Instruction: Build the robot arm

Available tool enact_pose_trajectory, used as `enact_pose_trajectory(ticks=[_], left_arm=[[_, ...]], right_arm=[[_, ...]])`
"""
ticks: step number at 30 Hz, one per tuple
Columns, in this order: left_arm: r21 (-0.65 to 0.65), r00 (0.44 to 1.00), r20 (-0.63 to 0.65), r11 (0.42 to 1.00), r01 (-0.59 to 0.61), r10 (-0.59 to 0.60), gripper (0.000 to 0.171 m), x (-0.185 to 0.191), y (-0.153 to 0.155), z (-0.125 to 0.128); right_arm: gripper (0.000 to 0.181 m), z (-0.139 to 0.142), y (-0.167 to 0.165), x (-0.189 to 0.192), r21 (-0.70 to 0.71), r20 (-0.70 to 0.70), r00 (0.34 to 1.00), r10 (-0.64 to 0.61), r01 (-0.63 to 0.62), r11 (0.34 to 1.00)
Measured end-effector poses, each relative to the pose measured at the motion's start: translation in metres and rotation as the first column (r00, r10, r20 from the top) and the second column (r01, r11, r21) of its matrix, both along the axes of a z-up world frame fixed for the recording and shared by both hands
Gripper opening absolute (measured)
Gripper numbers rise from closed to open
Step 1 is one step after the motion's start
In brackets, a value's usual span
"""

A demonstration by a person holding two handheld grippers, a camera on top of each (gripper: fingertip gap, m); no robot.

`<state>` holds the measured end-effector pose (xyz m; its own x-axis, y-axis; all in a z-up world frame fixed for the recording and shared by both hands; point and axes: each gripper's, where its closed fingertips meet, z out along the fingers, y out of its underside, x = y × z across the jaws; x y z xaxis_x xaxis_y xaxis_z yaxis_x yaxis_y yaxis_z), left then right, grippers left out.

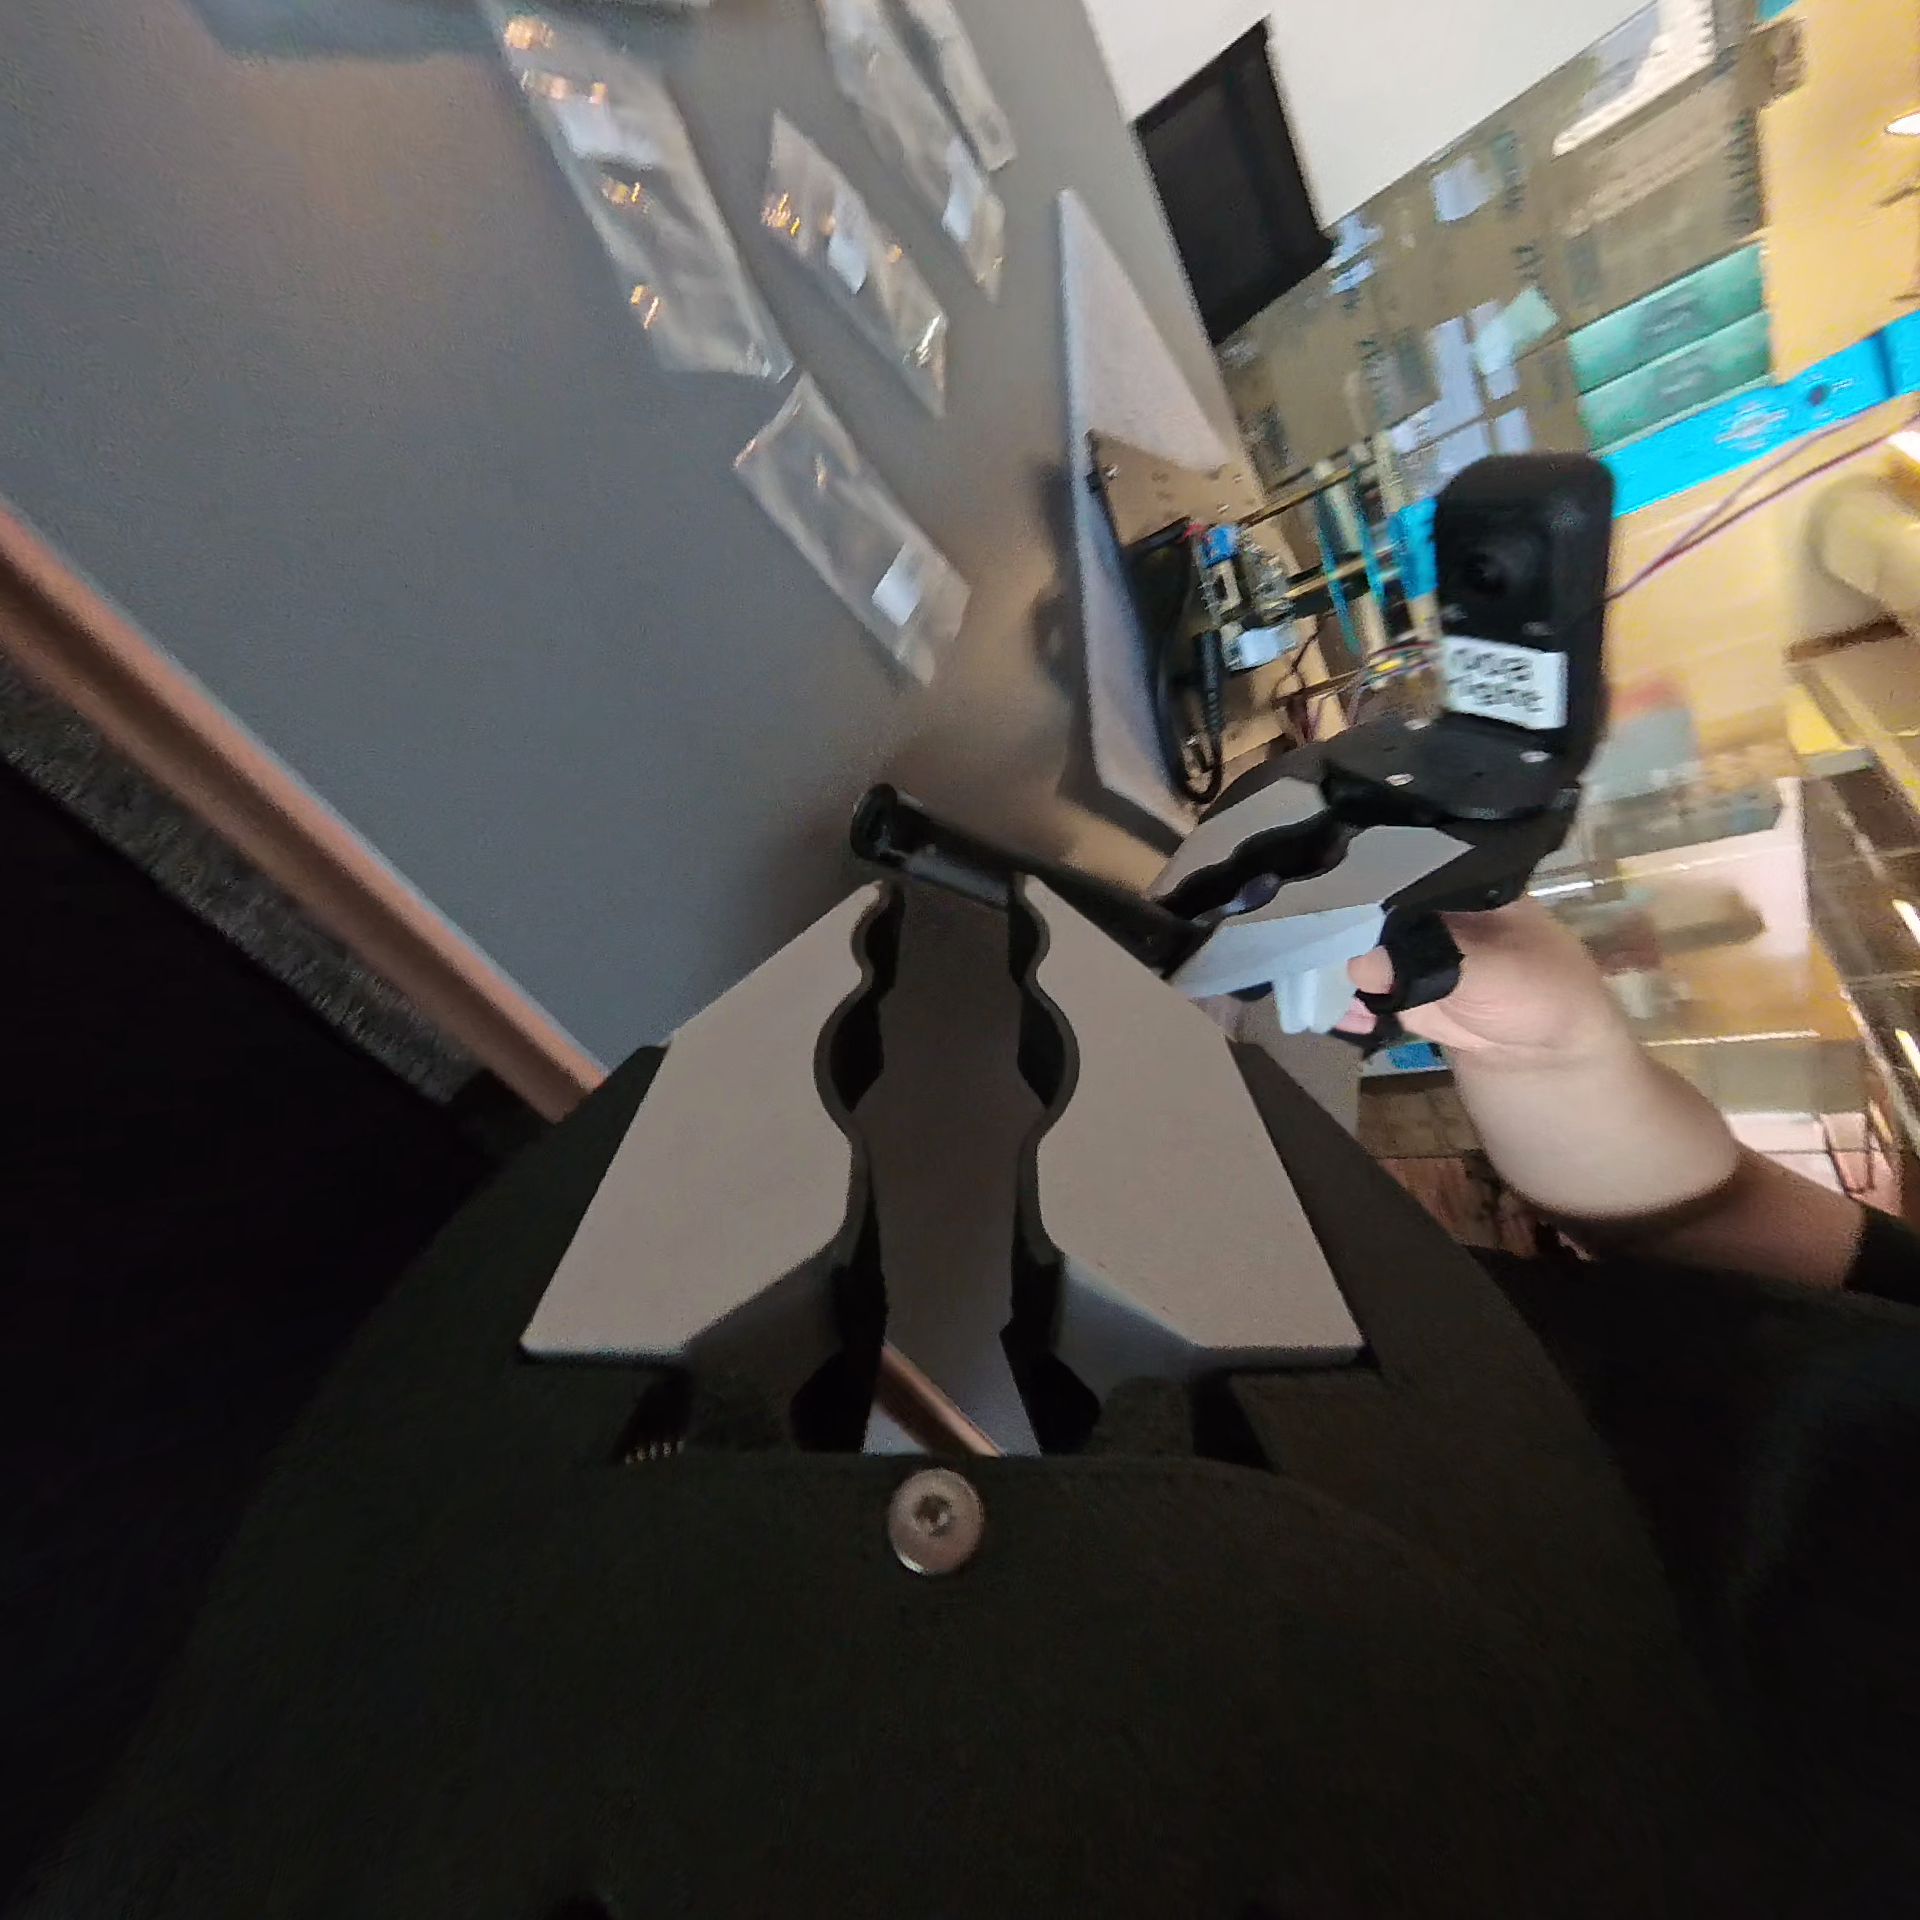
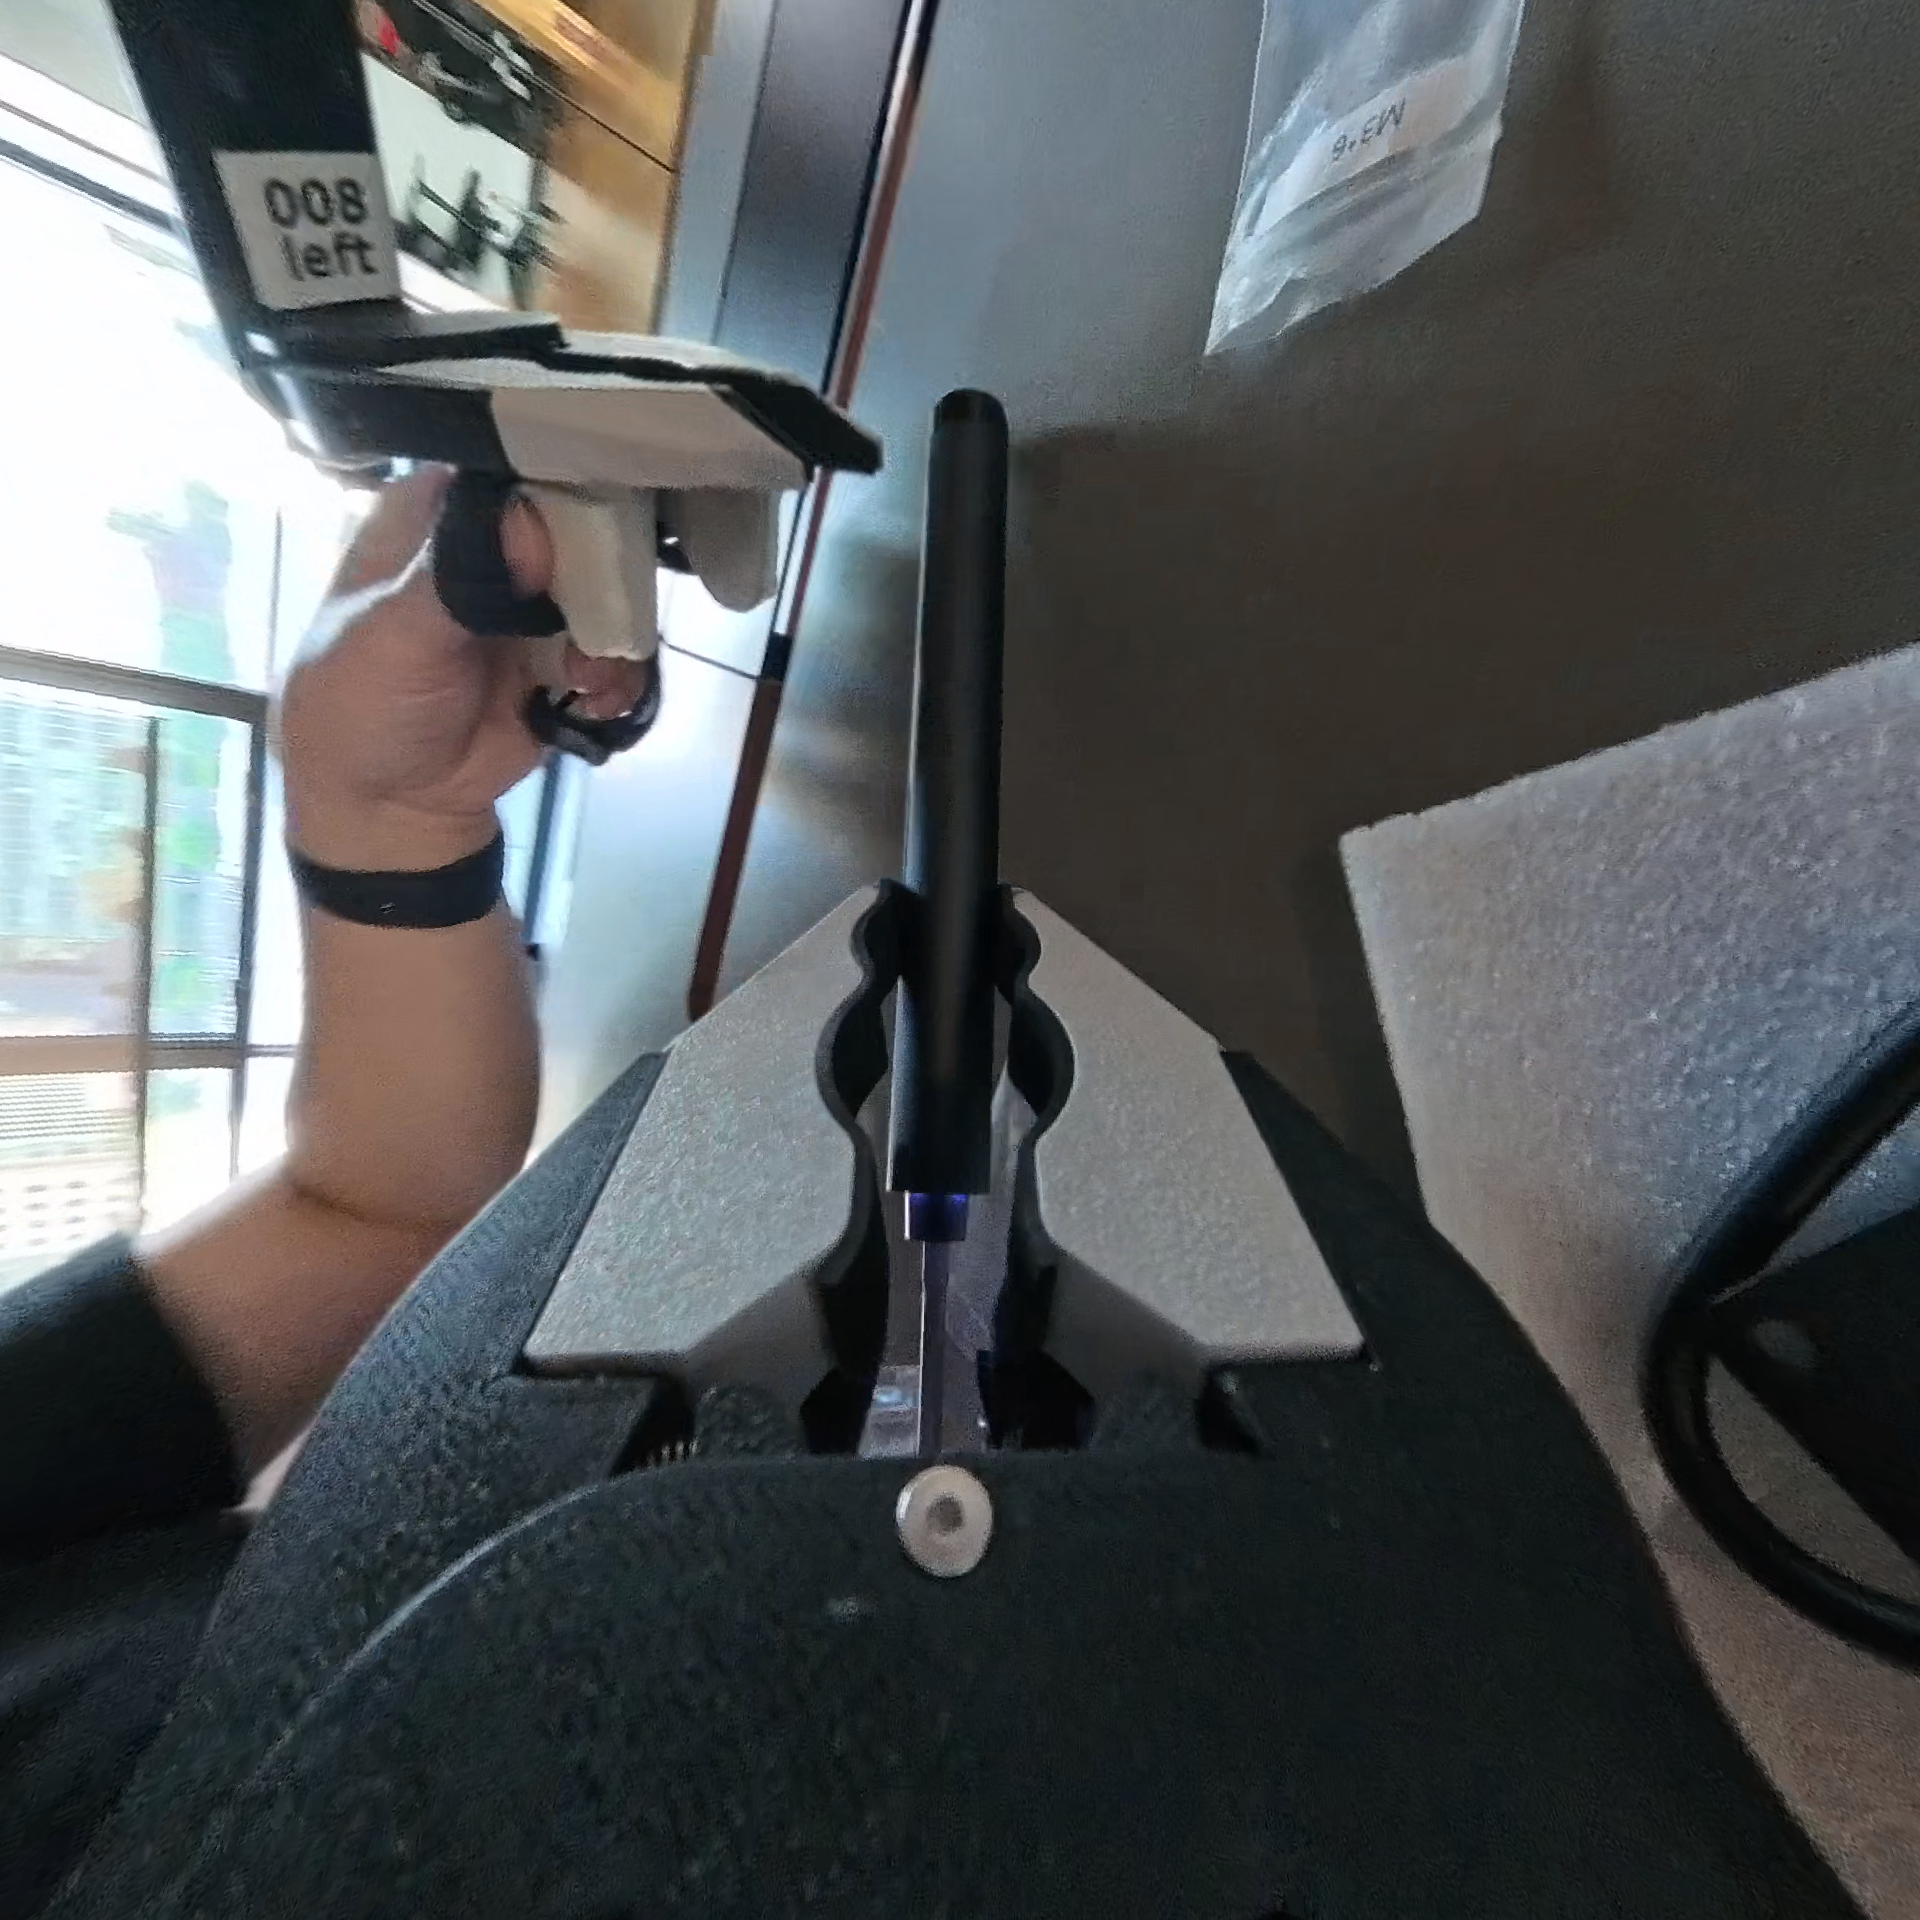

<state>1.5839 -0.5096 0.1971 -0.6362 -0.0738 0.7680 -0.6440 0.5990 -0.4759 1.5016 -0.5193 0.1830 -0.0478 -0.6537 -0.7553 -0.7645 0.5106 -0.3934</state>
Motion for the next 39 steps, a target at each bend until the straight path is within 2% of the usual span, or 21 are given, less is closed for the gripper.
enact_pose_trajectory(ticks=[2, 5, 7, 9, 10, 12, 13, 20, 24, 27, 30, 32, 34, 36, 39], left_arm=[[0.042, 1.0, 0.008, 0.999, -0.026, 0.026, 0.013, -0.009, 0.001, -0.008], [0.001, 0.997, -0.018, 0.998, -0.069, 0.069, 0.01, -0.022, -0.014, -0.002], [0.021, 0.995, 0.058, 0.997, -0.079, 0.077, 0.002, -0.023, -0.019, -0.005], [0.046, 0.987, 0.137, 0.995, -0.087, 0.08, 0.003, -0.021, -0.023, -0.006], [0.064, 0.982, 0.178, 0.994, -0.084, 0.071, 0.004, -0.021, -0.024, -0.008], [0.127, 0.959, 0.278, 0.987, -0.095, 0.057, 0.02, -0.016, -0.023, -0.016], [0.144, 0.95, 0.308, 0.985, -0.091, 0.042, 0.019, -0.016, -0.023, -0.019], [0.103, 0.972, 0.23, 0.993, -0.06, 0.035, 0.017, -0.029, -0.033, -0.019], [0.073, 0.98, 0.193, 0.996, -0.06, 0.045, 0.02, -0.035, -0.032, -0.016], [0.088, 0.977, 0.206, 0.994, -0.07, 0.051, 0.024, -0.039, -0.024, -0.011], [0.082, 0.953, 0.282, 0.987, -0.135, 0.107, 0.024, -0.039, -0.016, 0.0], [0.062, 0.927, 0.334, 0.978, -0.199, 0.168, 0.023, -0.042, -0.012, 0.011], [0.011, 0.889, 0.393, 0.966, -0.26, 0.235, 0.021, -0.054, -0.013, 0.027], [-0.06, 0.826, 0.469, 0.945, -0.323, 0.312, 0.021, -0.071, -0.016, 0.045], [-0.222, 0.692, 0.546, 0.879, -0.423, 0.471, 0.023, -0.103, -0.027, 0.074]], right_arm=[[0.017, -0.004, 0.001, 0.001, -0.082, -0.007, 1.0, 0.023, -0.024, 0.996], [0.017, -0.007, 0.004, 0.003, -0.189, -0.007, 0.999, 0.043, -0.043, 0.981], [0.017, -0.007, 0.003, 0.005, -0.268, -0.016, 0.998, 0.055, -0.057, 0.962], [0.018, -0.008, 0.0, 0.006, -0.349, -0.037, 0.997, 0.068, -0.077, 0.934], [0.018, -0.008, 0.001, 0.006, -0.376, -0.051, 0.996, 0.08, -0.093, 0.922], [0.02, -0.008, 0.002, 0.007, -0.428, -0.079, 0.991, 0.104, -0.128, 0.895], [0.019, -0.009, 0.003, 0.008, -0.458, -0.093, 0.989, 0.115, -0.146, 0.877], [0.026, -0.009, 0.008, 0.009, -0.579, -0.139, 0.976, 0.167, -0.217, 0.786], [0.029, 0.013, 0.012, -0.005, -0.678, -0.021, 0.974, 0.226, -0.18, 0.713], [0.031, 0.032, 0.021, -0.04, -0.757, 0.1, 0.928, 0.358, -0.163, 0.632], [0.03, 0.043, 0.013, -0.094, -0.84, 0.256, 0.815, 0.52, -0.078, 0.536], [0.027, 0.049, -0.021, -0.132, -0.89, 0.328, 0.773, 0.544, 0.06, 0.451], [0.027, 0.052, -0.053, -0.176, -0.897, 0.38, 0.734, 0.563, 0.144, 0.418], [0.027, 0.055, -0.092, -0.22, -0.883, 0.435, 0.716, 0.547, 0.217, 0.417], [0.027, 0.052, -0.163, -0.284, -0.851, 0.485, 0.732, 0.479, 0.267, 0.453]])
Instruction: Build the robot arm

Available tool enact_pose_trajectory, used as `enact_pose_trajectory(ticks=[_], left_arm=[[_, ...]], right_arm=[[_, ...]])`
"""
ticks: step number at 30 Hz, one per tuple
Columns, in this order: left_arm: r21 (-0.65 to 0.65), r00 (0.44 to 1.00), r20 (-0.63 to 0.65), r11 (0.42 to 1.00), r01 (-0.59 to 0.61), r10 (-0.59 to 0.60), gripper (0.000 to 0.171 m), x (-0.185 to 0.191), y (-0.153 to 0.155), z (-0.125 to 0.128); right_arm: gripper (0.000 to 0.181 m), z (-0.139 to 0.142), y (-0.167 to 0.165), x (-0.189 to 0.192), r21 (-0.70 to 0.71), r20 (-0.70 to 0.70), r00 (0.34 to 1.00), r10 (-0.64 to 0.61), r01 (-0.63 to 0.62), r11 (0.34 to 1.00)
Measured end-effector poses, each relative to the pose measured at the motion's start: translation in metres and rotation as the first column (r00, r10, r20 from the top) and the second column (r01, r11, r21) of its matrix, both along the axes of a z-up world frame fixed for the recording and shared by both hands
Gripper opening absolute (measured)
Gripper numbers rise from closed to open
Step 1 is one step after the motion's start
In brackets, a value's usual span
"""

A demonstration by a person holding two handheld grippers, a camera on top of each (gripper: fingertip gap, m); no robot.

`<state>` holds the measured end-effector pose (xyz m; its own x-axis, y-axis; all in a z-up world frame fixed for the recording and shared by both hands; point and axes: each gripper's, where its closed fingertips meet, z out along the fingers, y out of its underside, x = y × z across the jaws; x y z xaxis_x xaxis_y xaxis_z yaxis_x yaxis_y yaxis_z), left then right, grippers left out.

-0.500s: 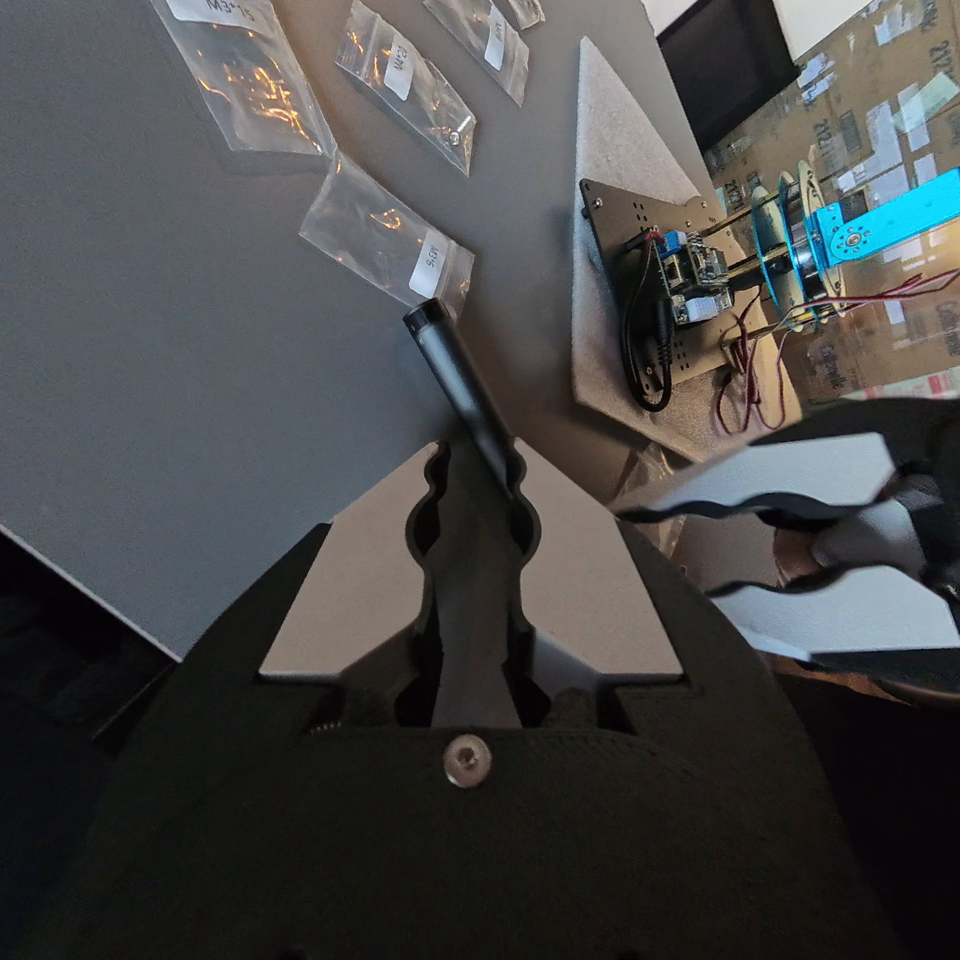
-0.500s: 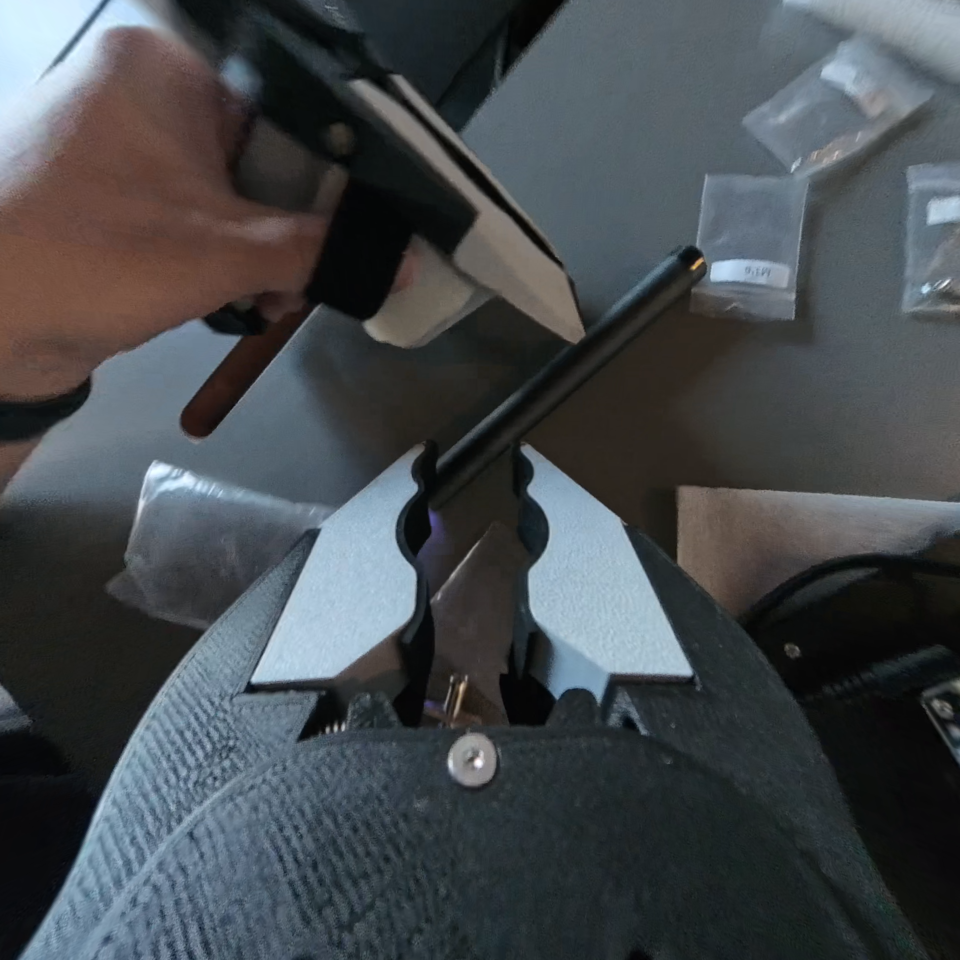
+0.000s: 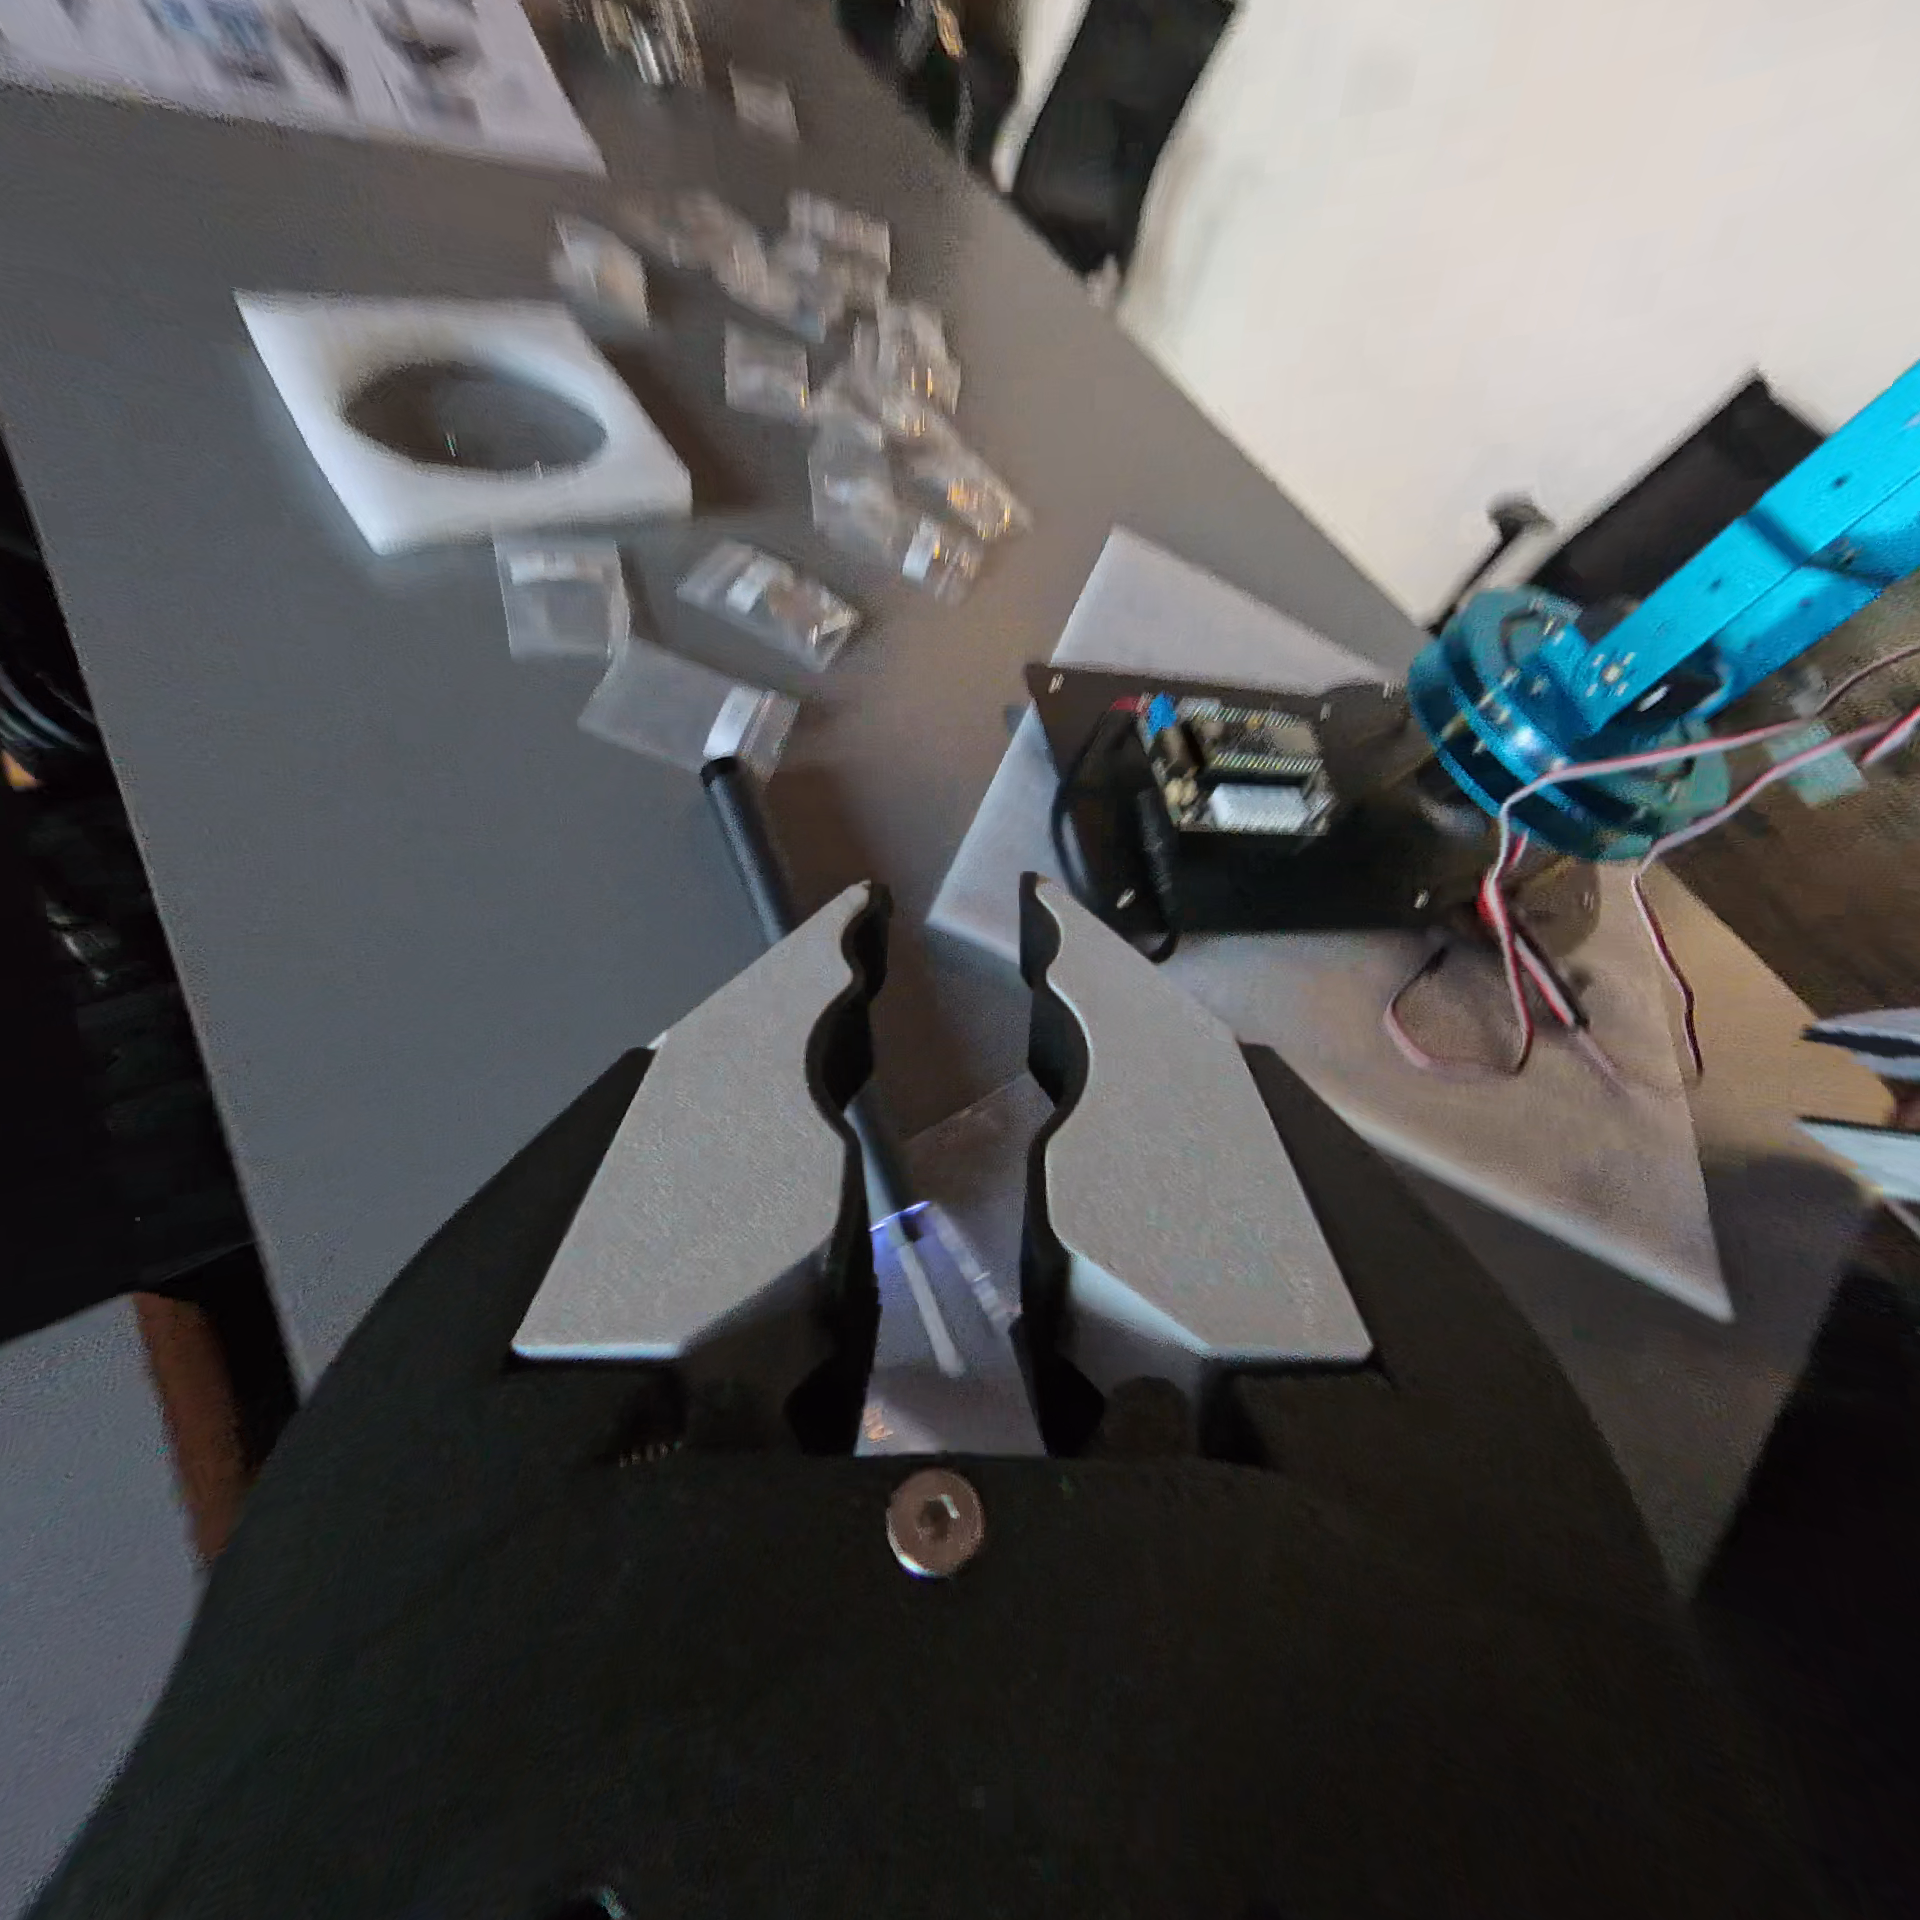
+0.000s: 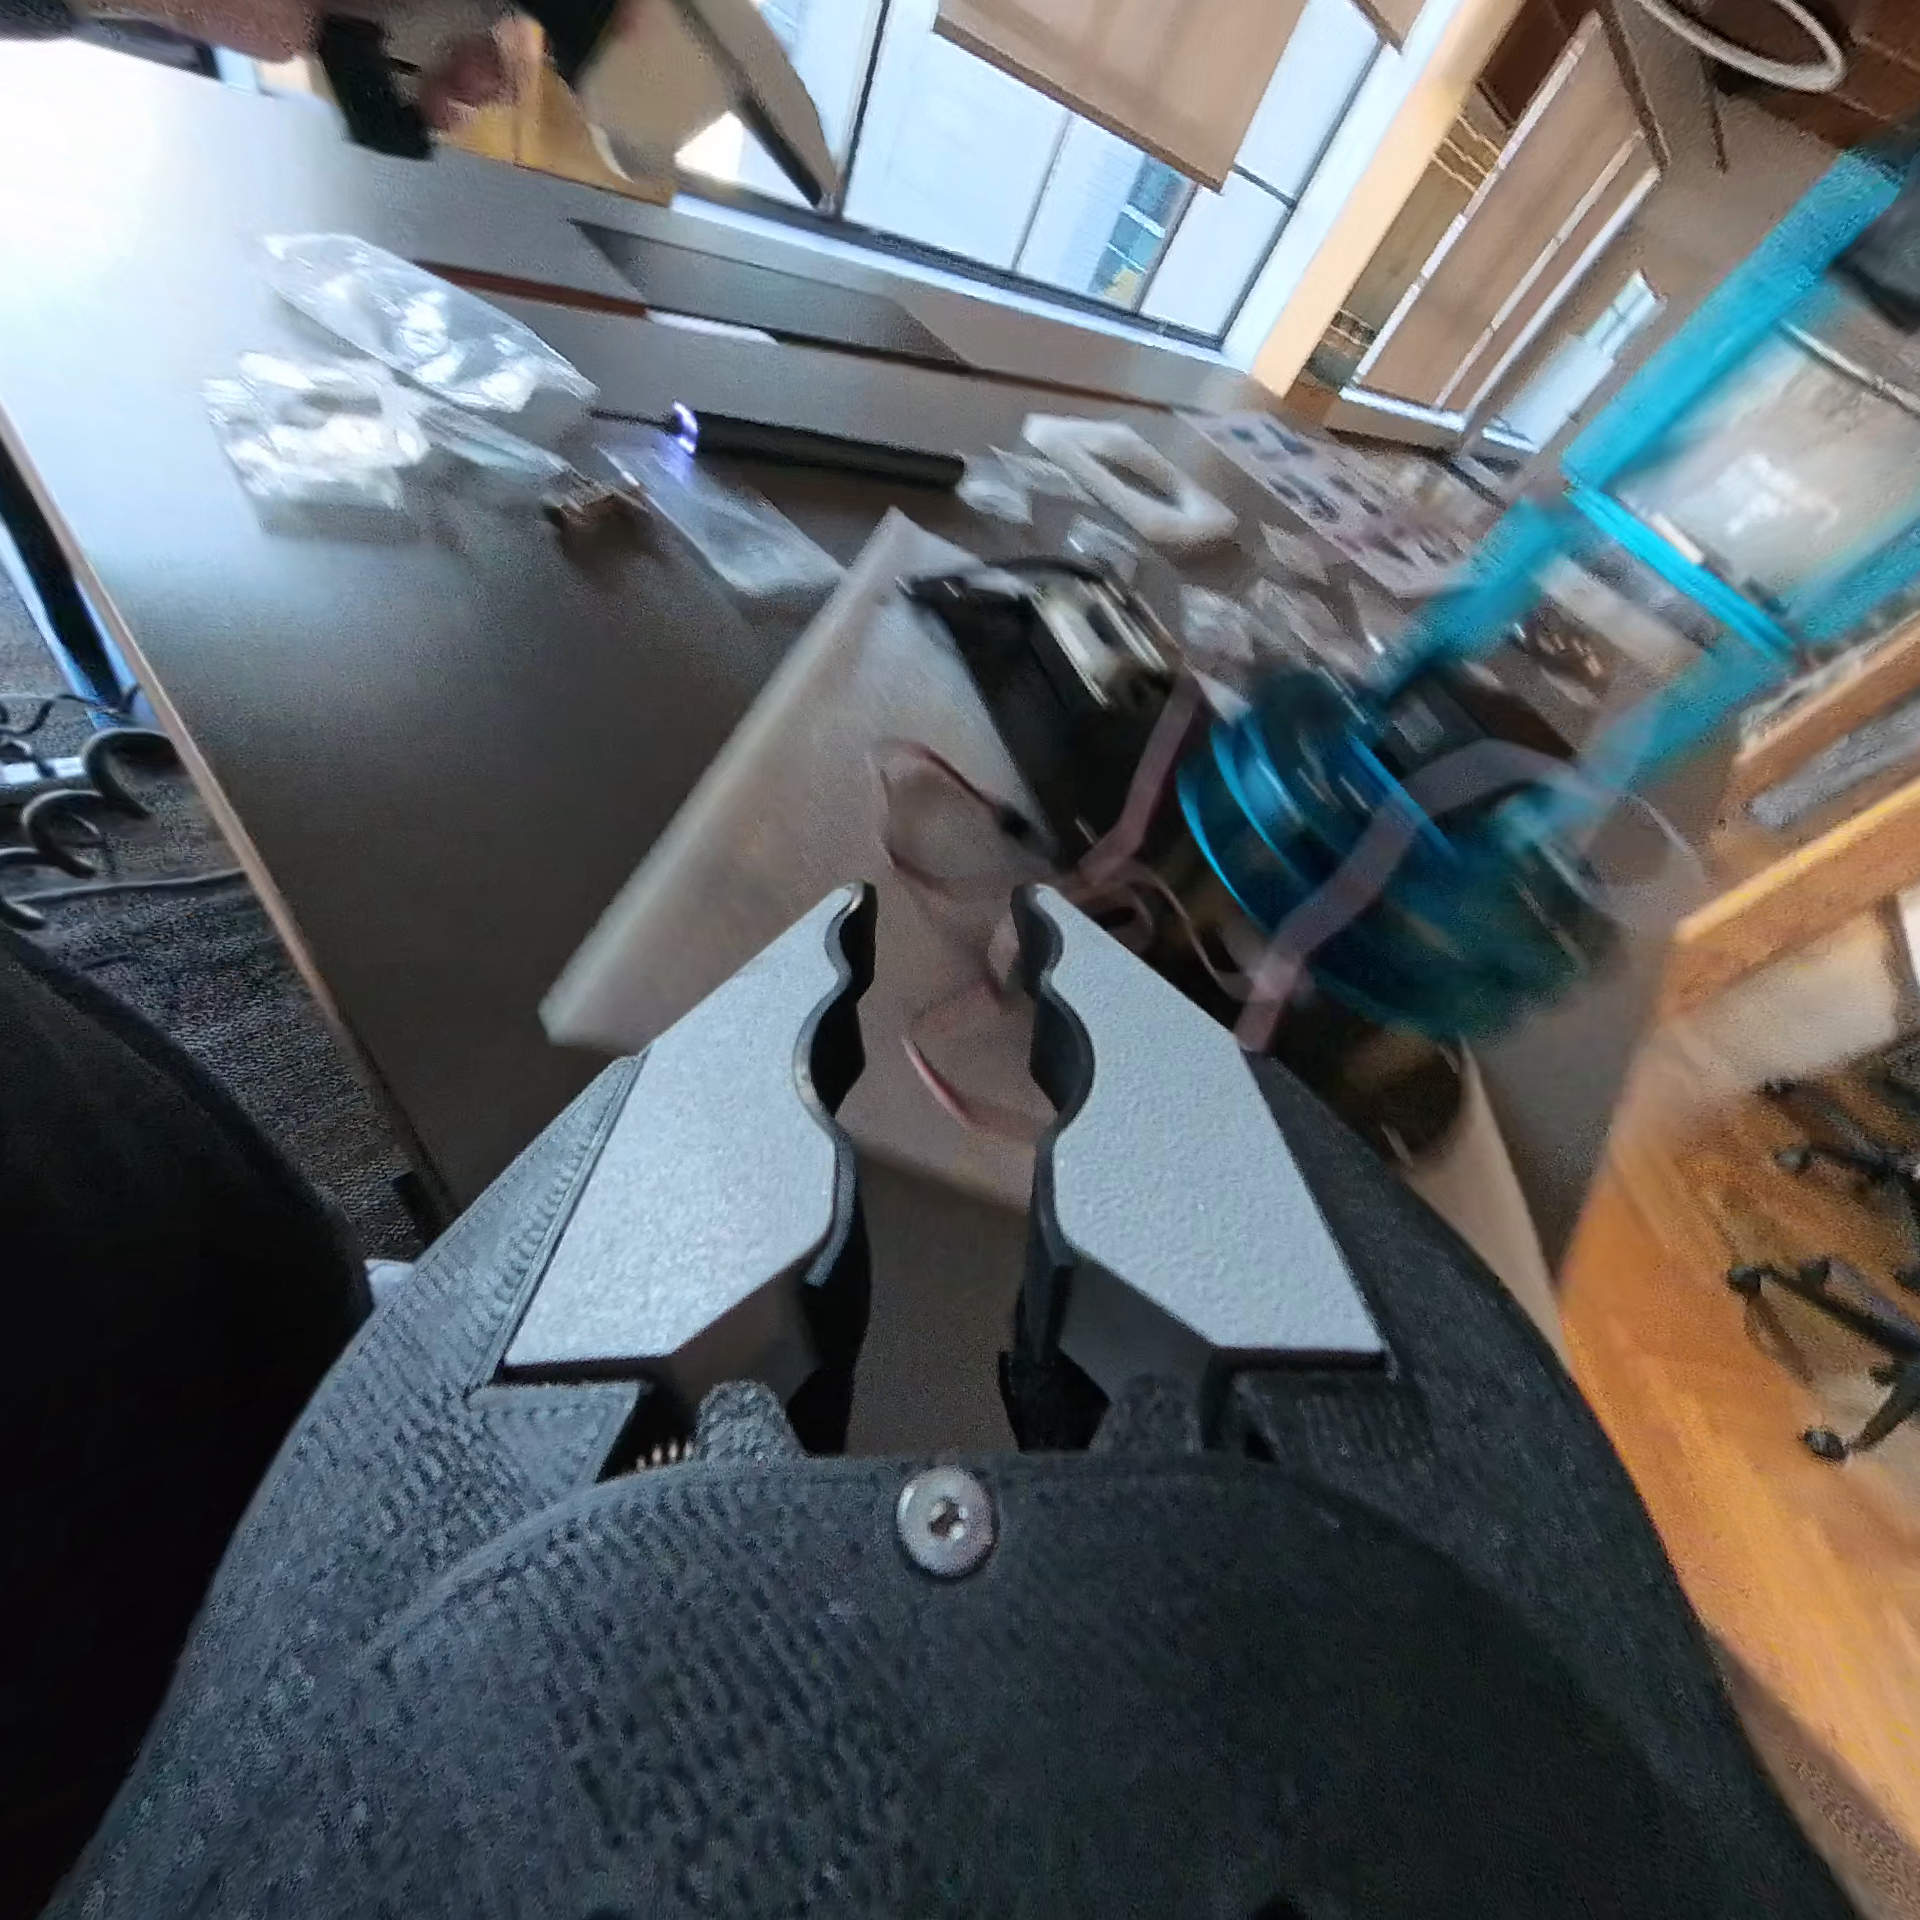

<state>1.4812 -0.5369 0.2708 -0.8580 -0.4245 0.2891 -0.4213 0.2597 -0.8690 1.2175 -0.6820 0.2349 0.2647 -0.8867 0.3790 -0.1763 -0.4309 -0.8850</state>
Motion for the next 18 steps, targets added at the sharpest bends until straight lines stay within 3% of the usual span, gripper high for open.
enact_pose_trajectory(ticks=[2, 5, 9, 13, 18], left_arm=[[-0.095, 0.995, 0.06, 0.992, -0.08, 0.086, 0.028, -0.021, -0.013, 0.017], [-0.184, 0.994, 0.032, 0.978, -0.1, 0.108, 0.035, -0.06, -0.038, 0.034], [-0.196, 0.964, 0.167, 0.966, -0.171, 0.205, 0.039, -0.096, -0.053, 0.045], [-0.204, 0.951, 0.203, 0.96, -0.192, 0.233, 0.051, -0.119, -0.069, 0.038], [-0.24, 0.94, 0.197, 0.944, -0.228, 0.277, 0.048, -0.118, -0.078, 0.029]], right_arm=[[0.027, 0.002, -0.052, -0.036, 0.056, 0.003, 0.999, -0.045, 0.045, 0.997], [0.031, 0.018, -0.128, -0.071, 0.121, 0.031, 0.995, -0.096, 0.092, 0.988], [0.042, 0.032, -0.208, -0.06, 0.144, 0.068, 0.995, -0.07, 0.059, 0.988], [0.042, 0.022, -0.248, -0.025, 0.113, 0.041, 0.999, 0.004, -0.009, 0.994], [0.041, -0.011, -0.278, 0.013, 0.142, -0.034, 0.997, 0.07, -0.065, 0.988]])
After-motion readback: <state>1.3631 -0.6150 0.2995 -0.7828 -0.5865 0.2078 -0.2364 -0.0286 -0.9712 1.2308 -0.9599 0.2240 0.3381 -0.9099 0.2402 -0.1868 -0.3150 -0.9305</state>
